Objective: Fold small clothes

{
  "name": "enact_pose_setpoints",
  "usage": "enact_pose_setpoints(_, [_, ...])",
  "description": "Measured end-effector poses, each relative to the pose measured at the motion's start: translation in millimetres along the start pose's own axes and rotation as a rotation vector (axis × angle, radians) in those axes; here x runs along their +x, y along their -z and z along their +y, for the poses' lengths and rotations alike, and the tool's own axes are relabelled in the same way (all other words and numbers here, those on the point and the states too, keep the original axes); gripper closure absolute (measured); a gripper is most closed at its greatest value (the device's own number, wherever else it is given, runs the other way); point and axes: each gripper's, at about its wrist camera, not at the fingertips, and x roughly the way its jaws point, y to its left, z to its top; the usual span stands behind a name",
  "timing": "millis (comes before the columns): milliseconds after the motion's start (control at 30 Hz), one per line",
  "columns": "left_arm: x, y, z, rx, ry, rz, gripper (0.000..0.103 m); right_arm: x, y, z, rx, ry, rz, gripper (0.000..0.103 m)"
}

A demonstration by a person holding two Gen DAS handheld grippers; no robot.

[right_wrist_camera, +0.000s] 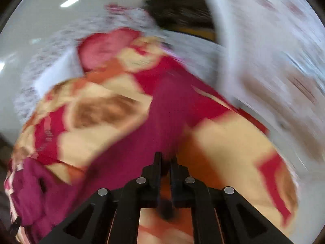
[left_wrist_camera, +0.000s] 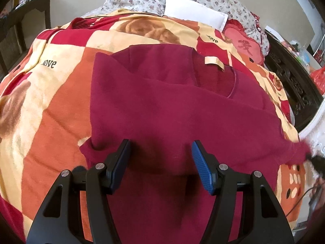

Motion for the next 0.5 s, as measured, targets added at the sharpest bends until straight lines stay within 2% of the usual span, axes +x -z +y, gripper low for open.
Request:
enact_pose_setpoints(67, [0,1,-4,0.007,-0.002,0.006,0.041,-7,7,-9,0.033,-0.047,0.029,0.095])
enact_pose_setpoints(233, [-10,2,-10,0.021,0.02,-0.003,0.041,-40,8,19,0.038,-0.132,-0.103,0.093])
enact_pose_setpoints(267, [-11,2,-10,0.027,0.019,-0.005,0.041,-38,5,24,0.045,-0.144,-0.102,0.083])
enact_pose_setpoints(300, [-11,3,-11,0.034,0.014,-0.004,0.041,-32,2,28,0.044,-0.148,-0.083,0.062])
enact_pose_setpoints(367, [-10,3,-10,0.044,0.008,0.004,0.041,-17,-4,36,0.035,-0.143,-0.034,0.058])
enact_pose_setpoints(467, [-10,3,-4,0.032,-0.006,0.004,0.041,-19,-9,44,0.03,-0.141,-0.068,0.058])
enact_pose_setpoints(500, [-9,3,-2,0.027,-0.008,0.006,0.041,-15,-11,45,0.03,-0.109,-0.056,0.058])
